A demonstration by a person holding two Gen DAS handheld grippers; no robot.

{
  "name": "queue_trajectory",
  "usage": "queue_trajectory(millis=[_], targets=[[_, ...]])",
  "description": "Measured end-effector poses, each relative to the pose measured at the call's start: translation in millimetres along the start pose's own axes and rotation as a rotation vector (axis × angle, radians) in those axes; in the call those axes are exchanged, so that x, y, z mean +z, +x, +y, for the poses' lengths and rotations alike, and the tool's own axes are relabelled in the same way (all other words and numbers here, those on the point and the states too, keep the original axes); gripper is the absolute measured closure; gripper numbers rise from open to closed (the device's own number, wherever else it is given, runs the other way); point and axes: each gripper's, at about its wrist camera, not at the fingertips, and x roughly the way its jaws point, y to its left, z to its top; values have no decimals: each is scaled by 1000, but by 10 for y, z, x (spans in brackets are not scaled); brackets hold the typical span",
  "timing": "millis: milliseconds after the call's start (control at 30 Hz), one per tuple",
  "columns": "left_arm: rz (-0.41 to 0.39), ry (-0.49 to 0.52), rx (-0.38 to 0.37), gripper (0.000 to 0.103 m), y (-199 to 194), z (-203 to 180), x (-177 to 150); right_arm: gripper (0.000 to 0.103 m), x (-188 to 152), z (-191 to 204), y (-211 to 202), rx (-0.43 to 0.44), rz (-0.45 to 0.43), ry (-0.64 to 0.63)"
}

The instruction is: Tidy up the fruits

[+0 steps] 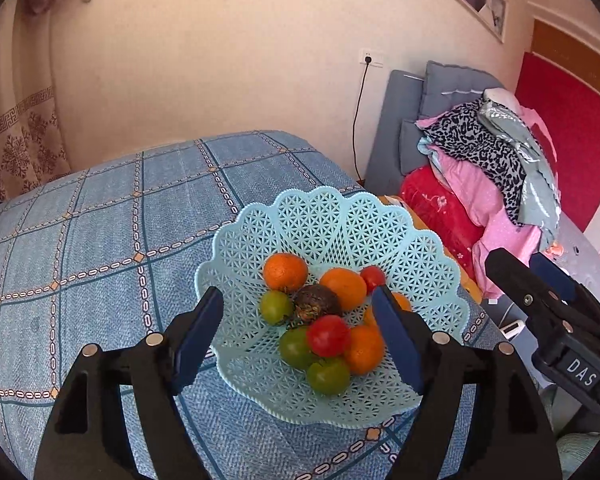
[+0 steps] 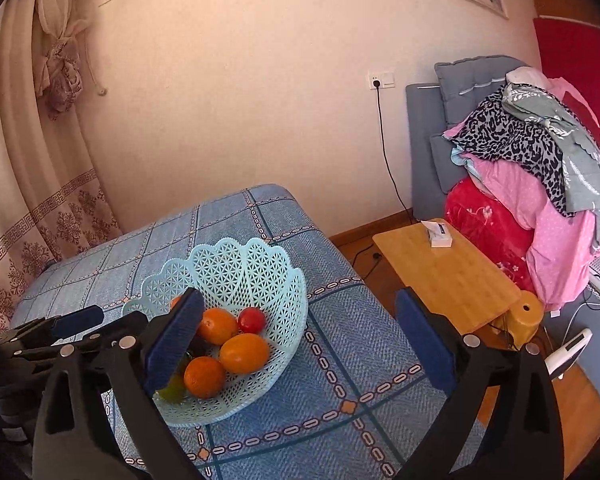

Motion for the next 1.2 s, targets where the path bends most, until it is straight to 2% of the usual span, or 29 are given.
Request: queue_trajectory(millis=[67,167,300,433,600,733,900,1200], targets=[[-5,16,15,25,-23,17,-3,3,5,-11,-12,-1,0,5],[-31,24,57,11,-102,64,-13,3,20,-3,-25,2,5,7],[-65,27,134,5,-217,129,-23,3,27,41,-80,-9,-7,-17],[-92,30,220,5,-334,166,-59,3,19,131,-172,-28,-35,-67],[-100,33,300,5,-450,184,-130,3,-98,218,-277,-5,-43,-109],[-102,26,355,5,-530,189,-213,3,-198,303,-273,-38,-17,-167],[-99,20,384,5,-625,207,-306,3,-272,366,-263,-17,20,-180],[-94,18,392,5,-681,227,-389,3,-410,545,-240,-55,46,-262]])
